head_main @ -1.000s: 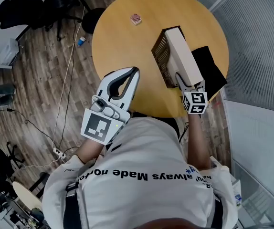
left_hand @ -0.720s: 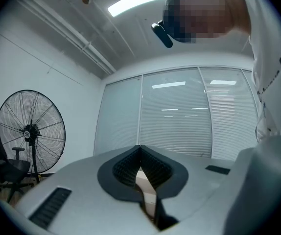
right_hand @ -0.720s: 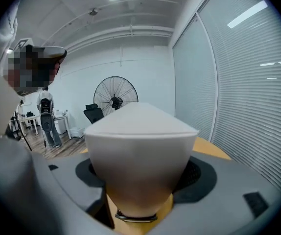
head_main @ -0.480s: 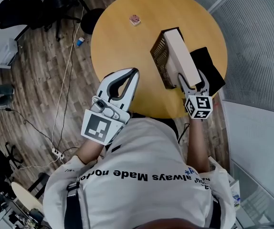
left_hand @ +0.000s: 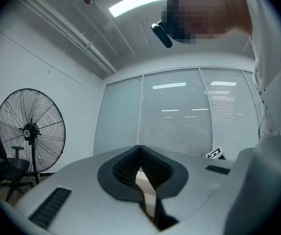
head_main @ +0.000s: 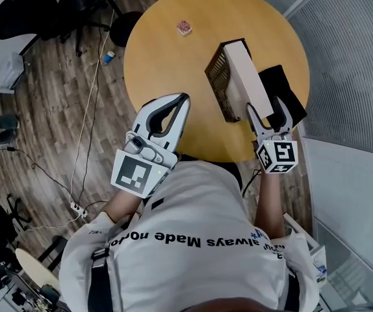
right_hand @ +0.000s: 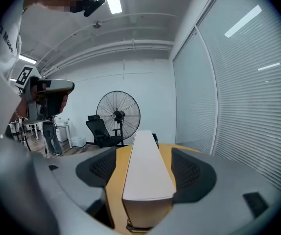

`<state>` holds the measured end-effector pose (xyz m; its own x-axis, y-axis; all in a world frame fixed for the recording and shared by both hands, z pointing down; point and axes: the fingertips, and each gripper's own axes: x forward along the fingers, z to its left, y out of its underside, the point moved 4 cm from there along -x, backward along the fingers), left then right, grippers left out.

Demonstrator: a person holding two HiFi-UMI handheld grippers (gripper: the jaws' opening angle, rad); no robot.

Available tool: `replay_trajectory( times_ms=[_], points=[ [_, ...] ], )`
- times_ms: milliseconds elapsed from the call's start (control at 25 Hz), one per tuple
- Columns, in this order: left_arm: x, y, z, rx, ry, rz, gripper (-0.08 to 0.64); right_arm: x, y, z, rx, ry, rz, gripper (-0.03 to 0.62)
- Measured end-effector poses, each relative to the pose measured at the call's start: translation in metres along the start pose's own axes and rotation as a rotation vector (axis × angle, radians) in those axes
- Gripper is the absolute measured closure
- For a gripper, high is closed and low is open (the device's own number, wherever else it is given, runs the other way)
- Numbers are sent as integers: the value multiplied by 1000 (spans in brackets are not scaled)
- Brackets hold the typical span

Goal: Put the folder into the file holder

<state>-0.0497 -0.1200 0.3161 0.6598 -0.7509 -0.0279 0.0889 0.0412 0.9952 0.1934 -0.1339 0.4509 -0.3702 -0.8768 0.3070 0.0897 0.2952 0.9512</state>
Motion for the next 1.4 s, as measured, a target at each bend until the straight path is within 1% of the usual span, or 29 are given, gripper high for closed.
replay_trajectory(
  times_ms=[200, 480, 560, 640, 680, 880, 1080, 1400],
  points=[
    [2, 2, 2, 3, 6, 0, 535, -7, -18, 8, -43, 3, -13, 247],
    [4, 0, 8, 11, 9, 1, 535, -15, -47, 14, -38, -11, -62, 252],
    [5, 0, 10, 10, 8, 1, 535, -15, -55, 17, -46, -17, -74, 269],
    [7, 0, 11, 3, 6, -2, 535, -17, -62, 19, -59, -25, -86, 313],
    [7, 0, 11, 1, 5, -2, 535, -18, -66, 21, -68, -31, -92, 325],
    [8, 1, 14, 9, 9, 3, 535, -24, -85, 29, -89, -42, -115, 373],
    [11, -3, 14, -2, 9, -8, 535, -31, -103, 35, -93, -51, -141, 401],
    [13, -3, 12, 9, 9, -3, 535, -40, -118, 46, -96, -79, -163, 443]
  ],
)
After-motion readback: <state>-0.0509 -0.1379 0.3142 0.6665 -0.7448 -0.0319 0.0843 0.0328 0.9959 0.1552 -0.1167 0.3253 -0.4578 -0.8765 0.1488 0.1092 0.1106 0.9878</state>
